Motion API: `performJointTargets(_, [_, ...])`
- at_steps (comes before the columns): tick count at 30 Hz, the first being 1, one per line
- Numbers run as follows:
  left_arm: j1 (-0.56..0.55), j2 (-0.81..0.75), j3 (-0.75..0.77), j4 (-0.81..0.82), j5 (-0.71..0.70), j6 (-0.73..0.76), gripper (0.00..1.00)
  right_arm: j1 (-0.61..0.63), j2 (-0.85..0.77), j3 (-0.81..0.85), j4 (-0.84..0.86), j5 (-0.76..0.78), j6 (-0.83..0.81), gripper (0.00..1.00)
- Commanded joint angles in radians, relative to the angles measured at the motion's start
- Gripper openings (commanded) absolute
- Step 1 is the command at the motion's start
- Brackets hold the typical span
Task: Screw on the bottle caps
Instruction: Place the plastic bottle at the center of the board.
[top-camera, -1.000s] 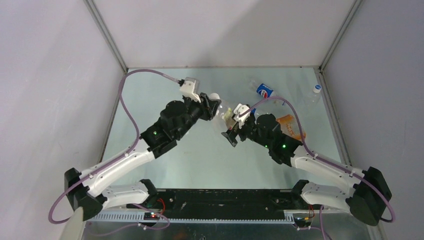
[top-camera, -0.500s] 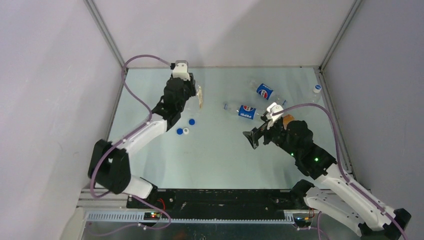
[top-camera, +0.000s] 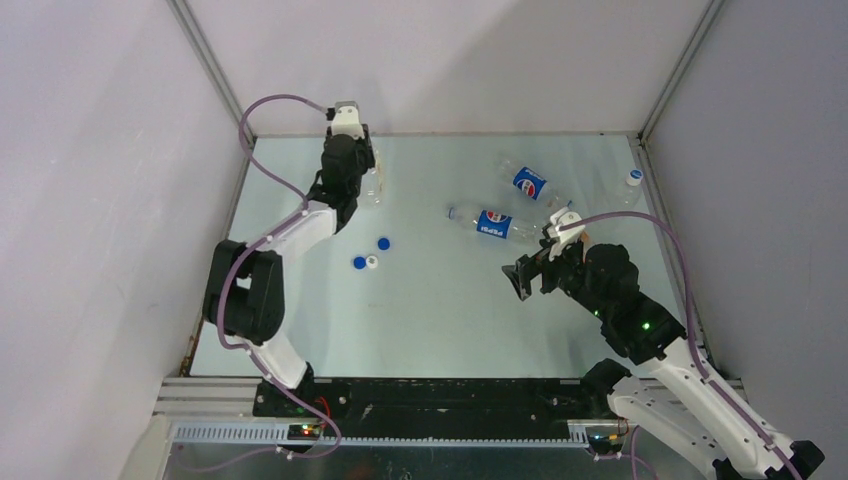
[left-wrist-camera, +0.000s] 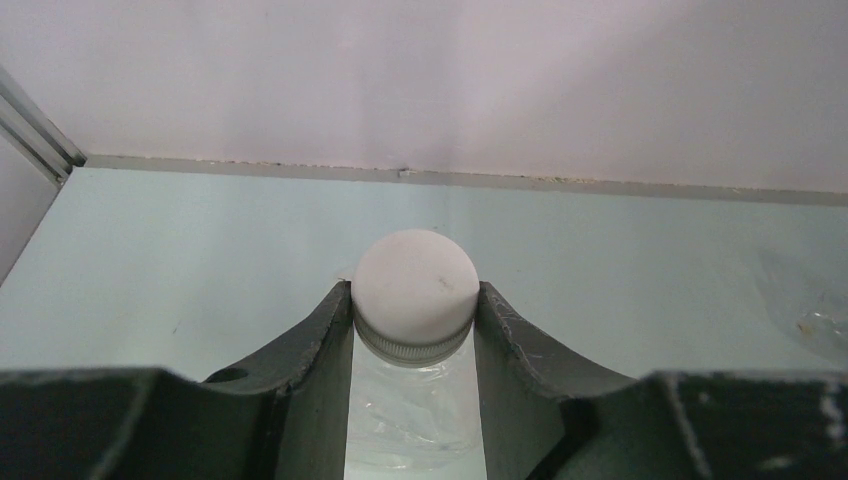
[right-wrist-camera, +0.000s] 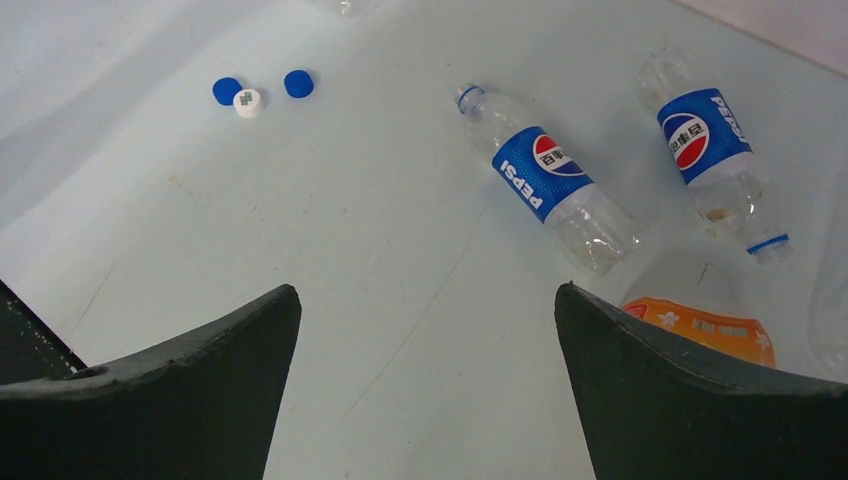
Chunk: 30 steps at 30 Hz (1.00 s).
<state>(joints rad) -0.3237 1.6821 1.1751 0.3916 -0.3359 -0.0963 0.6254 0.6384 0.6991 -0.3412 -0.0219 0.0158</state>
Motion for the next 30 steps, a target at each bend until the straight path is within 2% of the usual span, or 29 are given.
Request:
performJointTargets(1, [0.011, 0.022, 0.044, 0.078, 0.003, 0.004, 0.08, -0.013, -0.001, 0.014, 0.000, -0.011, 0.010, 0.99])
performJointTargets(9, [0.012, 0.037, 0.043, 0.042, -0.005, -0.031, 0.36, -0.027, 0.003, 0.014, -0.001, -0.030, 0.000, 0.99])
performJointTargets(11, [0.012, 0.031, 0.049, 0.021, -0.017, -0.032, 0.47, -0.030, 0.001, 0.014, -0.004, -0.030, -0.002, 0.99])
performJointTargets(14, [0.012, 0.012, 0.055, -0.013, -0.048, -0.035, 0.71, -0.034, -0.002, 0.014, -0.005, -0.034, -0.002, 0.99])
performJointTargets(16, [0.012, -0.008, 0.052, -0.025, -0.068, -0.038, 0.83, -0.036, -0.006, 0.014, -0.002, -0.038, -0.003, 0.99])
performJointTargets(20, [0.011, -0.062, 0.074, -0.109, -0.081, -0.027, 0.98, -0.038, -0.029, 0.014, -0.010, -0.040, -0.002, 0.99])
performJointTargets(26, [0.009, -0.198, 0.096, -0.322, -0.106, -0.035, 1.00, -0.043, -0.051, 0.014, -0.044, -0.033, 0.004, 0.99])
performJointTargets(30, [0.009, -0.351, 0.084, -0.491, -0.096, -0.067, 1.00, -0.045, -0.060, 0.014, -0.056, -0.023, 0.070, 0.99])
